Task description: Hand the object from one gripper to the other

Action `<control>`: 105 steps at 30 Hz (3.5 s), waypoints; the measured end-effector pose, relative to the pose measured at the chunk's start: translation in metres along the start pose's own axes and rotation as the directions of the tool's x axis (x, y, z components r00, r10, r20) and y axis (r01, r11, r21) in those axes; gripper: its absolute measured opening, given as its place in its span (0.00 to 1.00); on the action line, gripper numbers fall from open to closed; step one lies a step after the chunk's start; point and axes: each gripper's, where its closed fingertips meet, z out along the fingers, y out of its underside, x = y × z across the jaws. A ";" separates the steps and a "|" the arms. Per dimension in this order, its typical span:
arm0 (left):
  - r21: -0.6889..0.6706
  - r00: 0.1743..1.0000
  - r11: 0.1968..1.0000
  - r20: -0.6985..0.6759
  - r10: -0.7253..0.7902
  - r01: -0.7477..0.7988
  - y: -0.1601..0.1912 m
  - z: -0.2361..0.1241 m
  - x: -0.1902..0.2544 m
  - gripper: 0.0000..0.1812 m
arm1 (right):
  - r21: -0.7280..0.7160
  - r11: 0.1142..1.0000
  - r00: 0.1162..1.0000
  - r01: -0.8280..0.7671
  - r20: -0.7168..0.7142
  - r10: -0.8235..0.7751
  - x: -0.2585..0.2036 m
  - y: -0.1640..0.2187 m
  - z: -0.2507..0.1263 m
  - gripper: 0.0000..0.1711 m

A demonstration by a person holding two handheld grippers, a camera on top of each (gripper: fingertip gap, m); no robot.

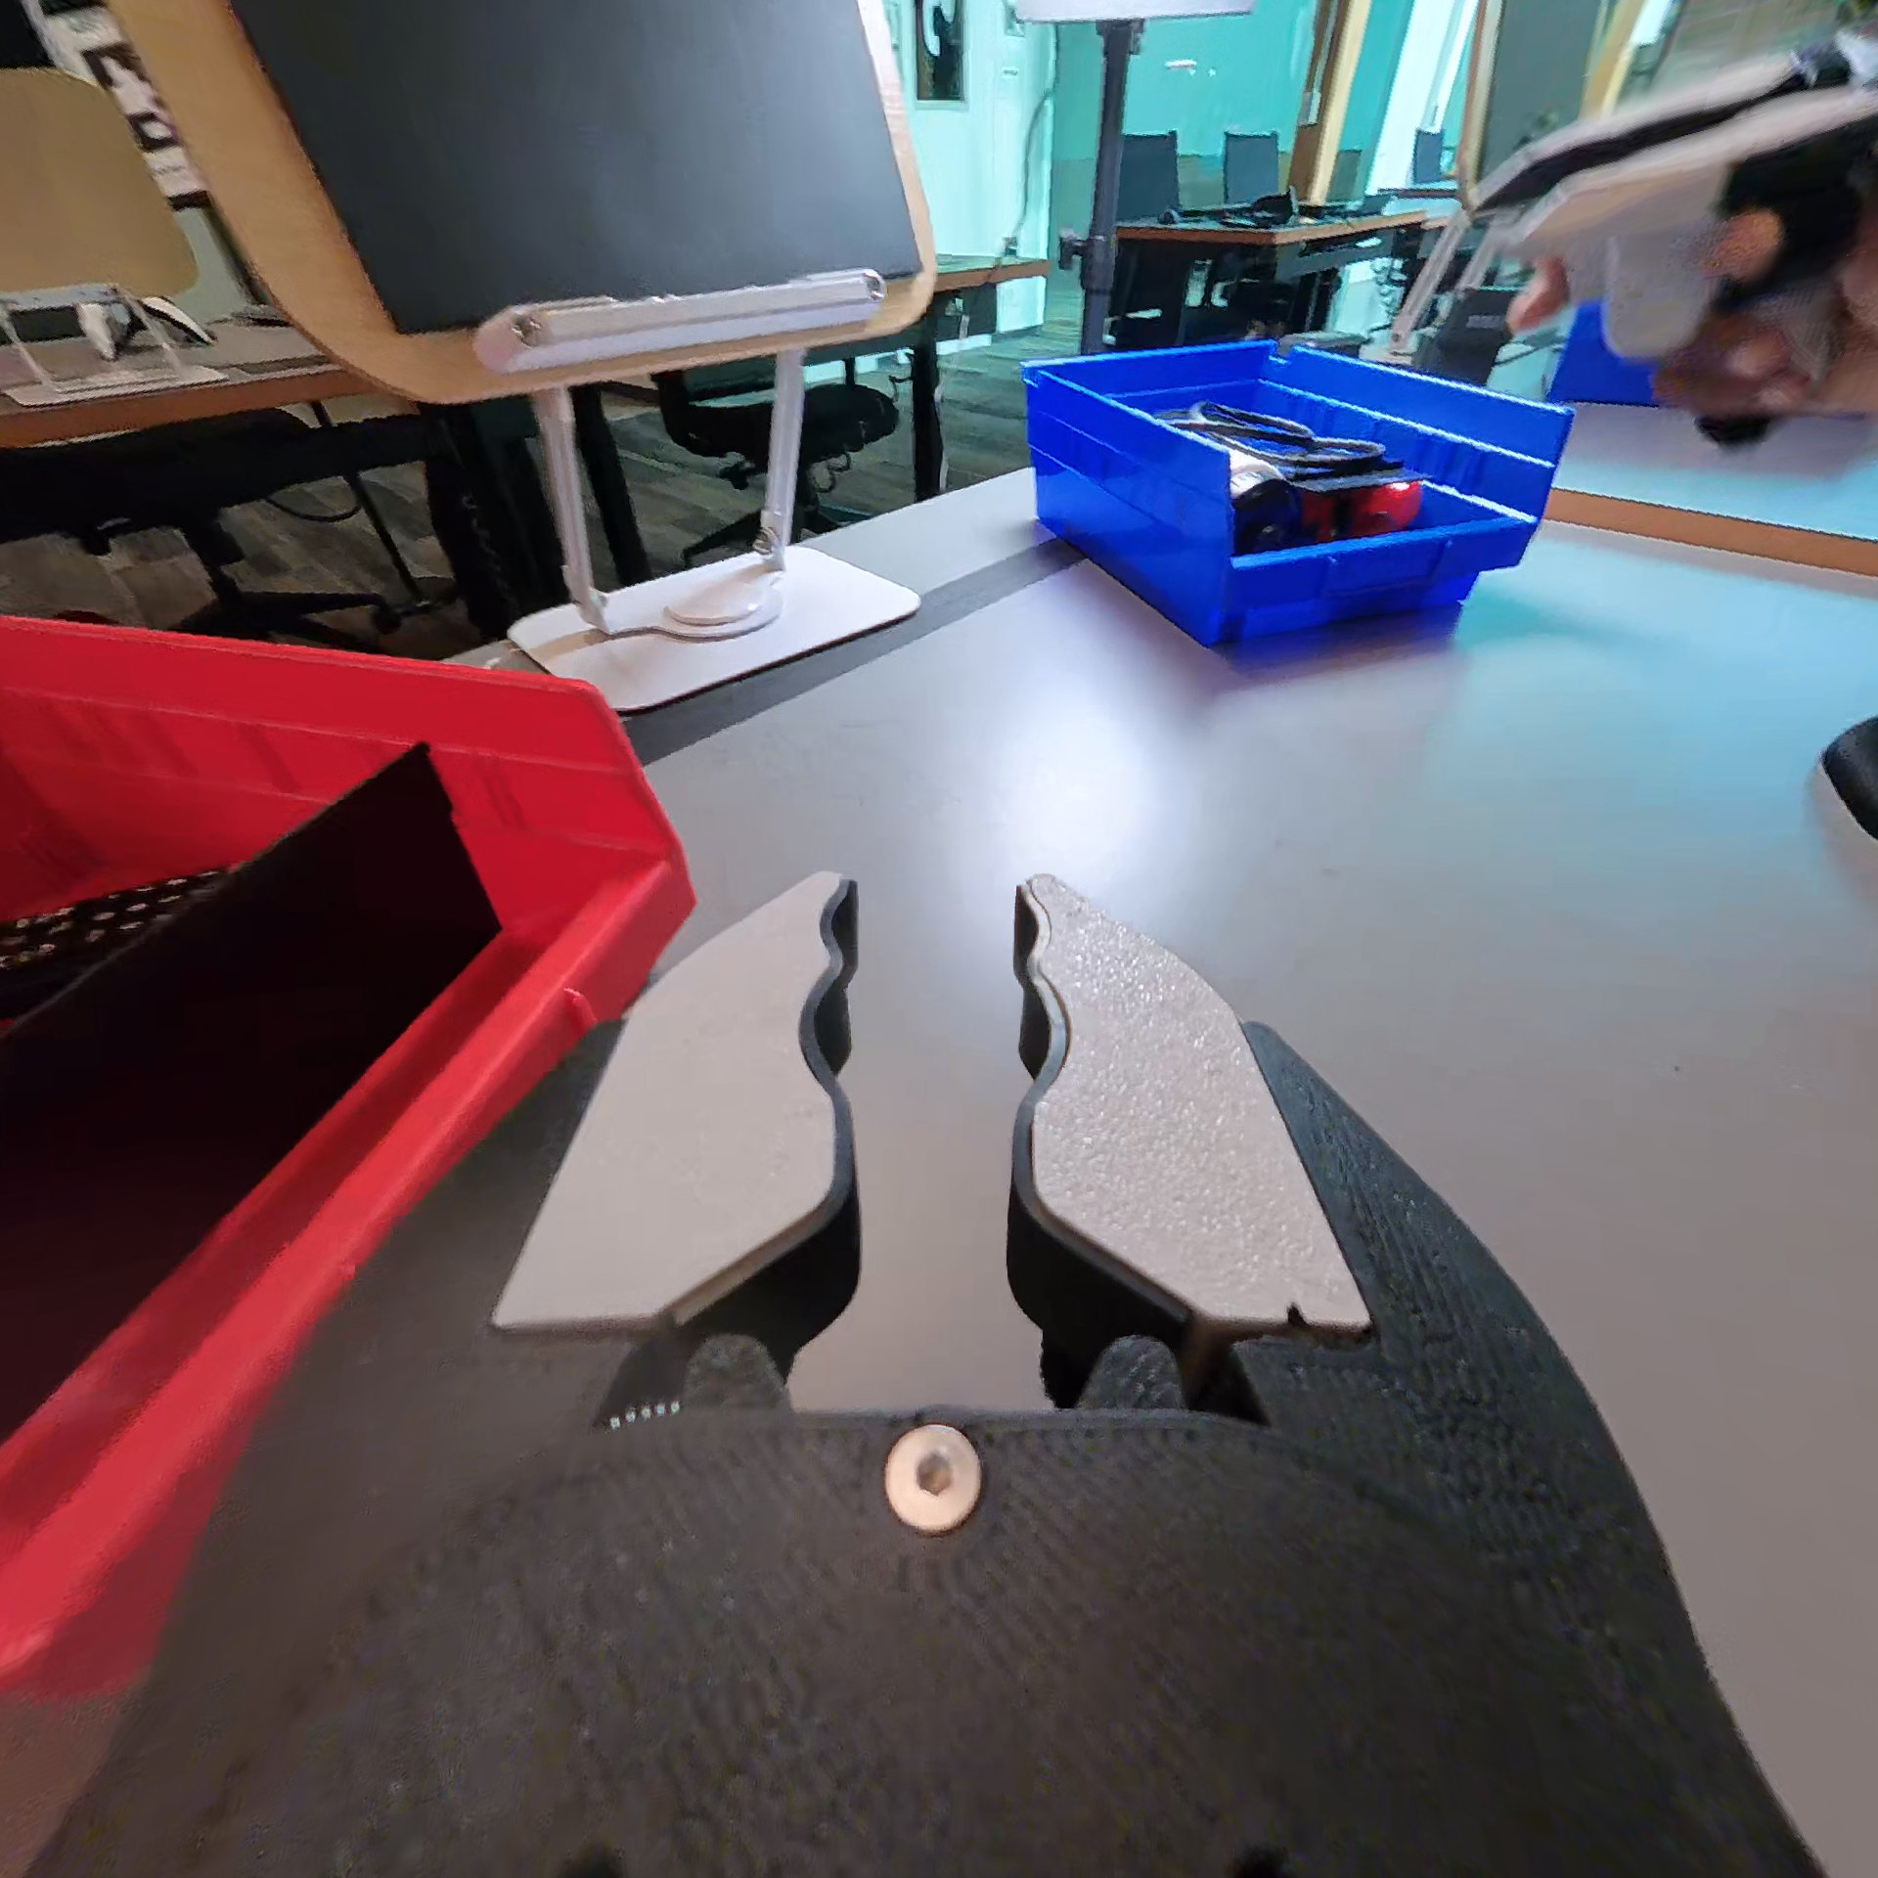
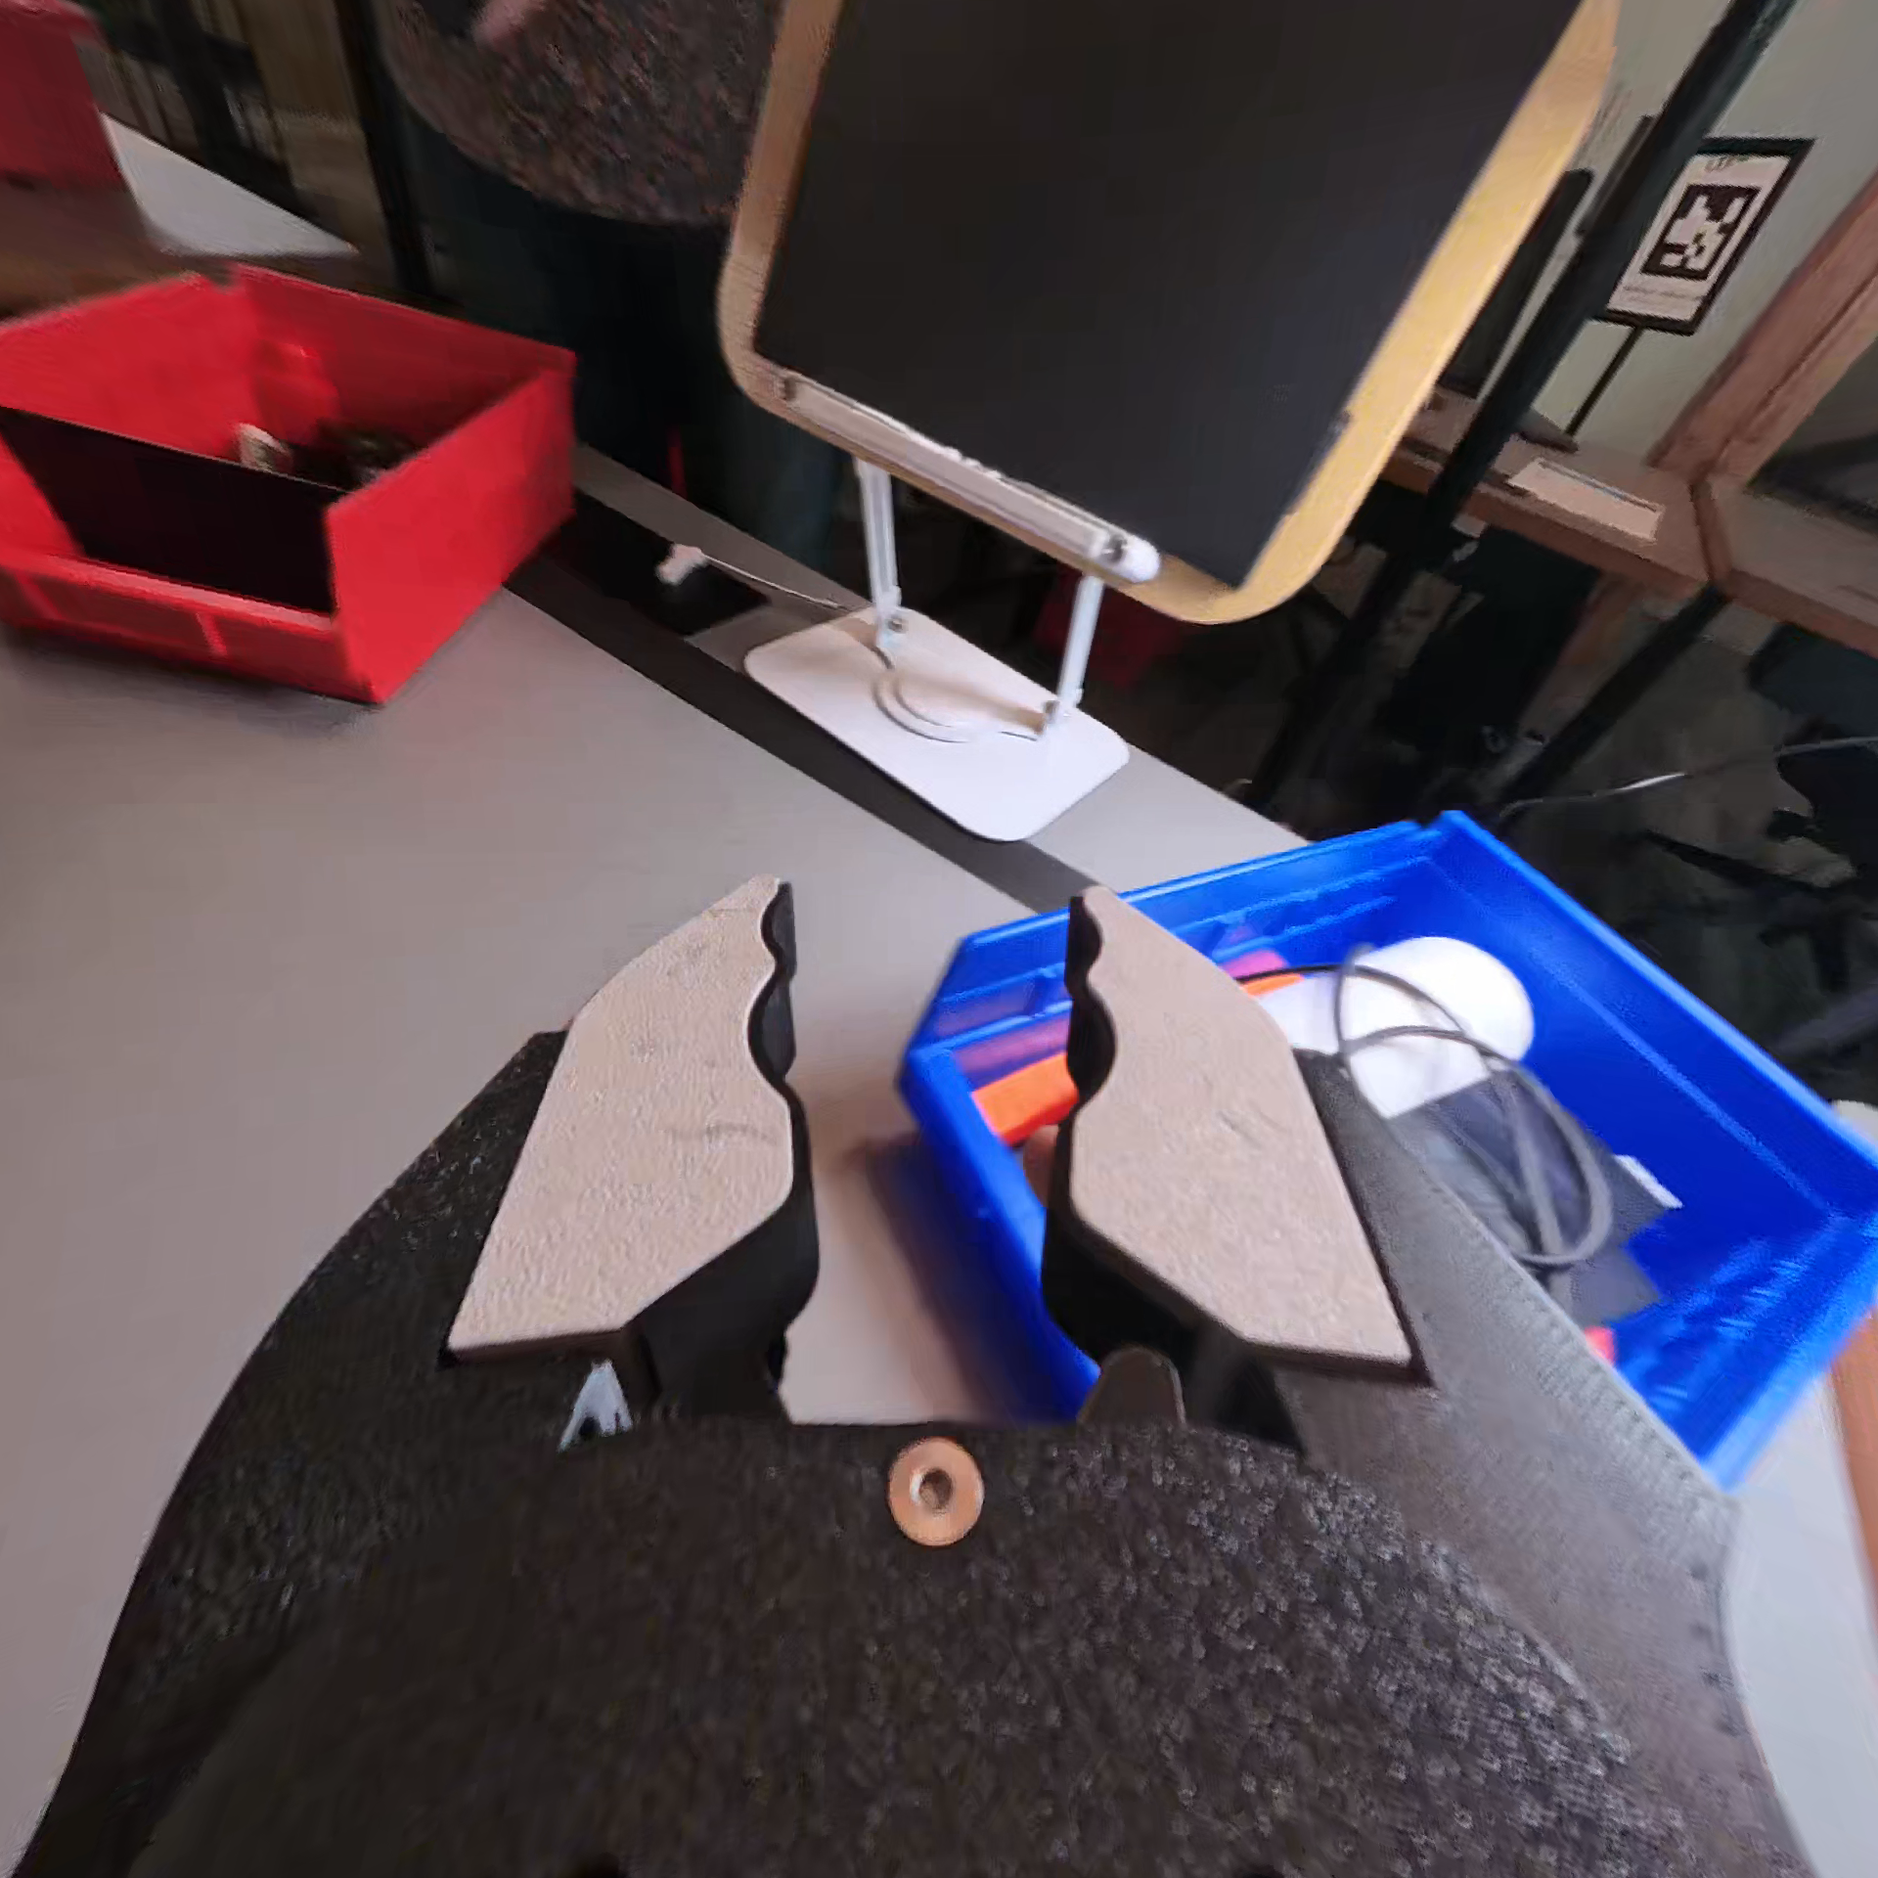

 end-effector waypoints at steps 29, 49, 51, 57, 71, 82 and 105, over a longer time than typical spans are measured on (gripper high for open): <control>-0.827 0.752 0.199 -0.341 0.564 -0.525 0.058 0.056 -0.300 0.28 | 0.127 0.991 0.990 0.045 0.128 -0.062 -0.093 0.081 0.032 0.22; -0.804 0.686 0.091 -0.435 0.583 -0.588 0.073 0.070 -0.304 0.27 | 0.136 0.990 0.992 0.021 0.124 -0.038 -0.089 0.081 0.032 0.19; -0.798 0.694 0.152 -0.393 0.604 -0.583 0.059 0.064 -0.297 0.27 | 0.139 0.990 0.990 0.011 0.137 -0.030 -0.091 0.080 0.031 0.19; -0.699 0.740 0.452 -0.165 0.652 -0.554 -0.009 0.046 -0.261 0.27 | 0.169 0.985 0.987 0.027 0.155 -0.053 -0.099 0.072 0.025 0.19; 0.260 0.967 0.954 -0.164 0.193 -0.147 -0.158 0.043 -0.006 0.26 | 0.302 0.953 0.964 0.033 0.241 -0.109 -0.126 -0.018 0.015 0.21; 0.205 0.878 0.957 -0.392 0.274 -0.207 -0.137 0.092 0.126 0.26 | 0.407 0.906 0.897 0.119 0.347 -0.274 -0.181 -0.125 -0.008 0.35; 0.064 0.666 0.996 -0.740 0.094 -0.069 -0.108 0.081 0.180 0.37 | 0.293 0.955 0.624 -0.049 0.755 -0.200 -0.214 -0.092 -0.024 0.30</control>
